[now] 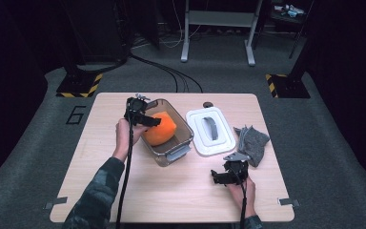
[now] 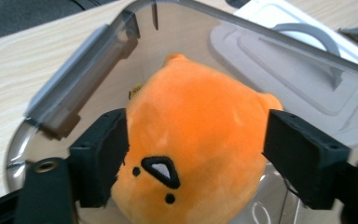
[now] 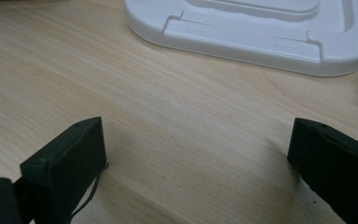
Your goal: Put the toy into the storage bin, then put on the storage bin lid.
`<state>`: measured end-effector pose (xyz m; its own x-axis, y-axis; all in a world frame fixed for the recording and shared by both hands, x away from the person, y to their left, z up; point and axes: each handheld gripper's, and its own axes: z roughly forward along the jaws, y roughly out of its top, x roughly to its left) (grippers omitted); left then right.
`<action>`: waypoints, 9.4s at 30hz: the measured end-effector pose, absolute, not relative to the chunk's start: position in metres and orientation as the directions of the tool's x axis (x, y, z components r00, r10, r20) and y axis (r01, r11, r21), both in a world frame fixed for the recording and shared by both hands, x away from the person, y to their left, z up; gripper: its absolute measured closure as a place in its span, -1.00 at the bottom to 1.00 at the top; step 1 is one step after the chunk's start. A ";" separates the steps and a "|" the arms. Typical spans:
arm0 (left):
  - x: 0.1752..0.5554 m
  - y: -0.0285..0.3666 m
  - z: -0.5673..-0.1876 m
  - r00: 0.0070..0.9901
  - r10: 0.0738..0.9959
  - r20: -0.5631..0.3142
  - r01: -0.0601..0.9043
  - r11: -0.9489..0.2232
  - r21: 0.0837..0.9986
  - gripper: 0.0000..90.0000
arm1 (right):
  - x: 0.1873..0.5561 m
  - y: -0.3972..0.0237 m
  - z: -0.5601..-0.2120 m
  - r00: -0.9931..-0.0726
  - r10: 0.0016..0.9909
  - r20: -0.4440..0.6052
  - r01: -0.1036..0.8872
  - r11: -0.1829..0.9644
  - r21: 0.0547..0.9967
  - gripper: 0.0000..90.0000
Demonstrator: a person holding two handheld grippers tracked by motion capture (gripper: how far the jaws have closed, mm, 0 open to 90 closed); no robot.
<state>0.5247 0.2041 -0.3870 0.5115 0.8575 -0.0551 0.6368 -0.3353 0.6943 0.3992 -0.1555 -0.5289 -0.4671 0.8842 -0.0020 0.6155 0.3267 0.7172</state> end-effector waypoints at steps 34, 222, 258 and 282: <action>0.441 0.270 -0.376 0.487 0.873 -0.032 0.516 -0.257 0.817 -0.75 | 0.409 -0.151 -0.495 -0.489 0.872 0.007 0.597 0.329 0.732 -0.90; 0.390 0.313 -0.531 0.338 0.940 0.036 0.612 -0.248 0.751 -0.75 | 0.521 -0.083 -0.334 -0.475 0.875 0.087 0.558 0.223 0.799 0.49; 0.390 0.313 -0.530 0.343 0.939 0.040 0.612 -0.255 0.748 -0.75 | 0.519 0.024 -0.364 -0.570 0.814 0.114 0.613 0.330 0.718 0.49; 0.389 0.312 -0.530 0.343 0.939 0.041 0.610 -0.256 0.750 -0.75 | 0.509 0.046 -0.370 -0.567 0.816 0.116 0.621 0.331 0.710 0.43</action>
<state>0.3894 0.3125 -0.5305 0.3426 0.9386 0.0410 0.6105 -0.2556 0.7497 0.5093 0.0464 -0.3702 -0.5670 0.8155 0.1160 0.6212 0.3308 0.7104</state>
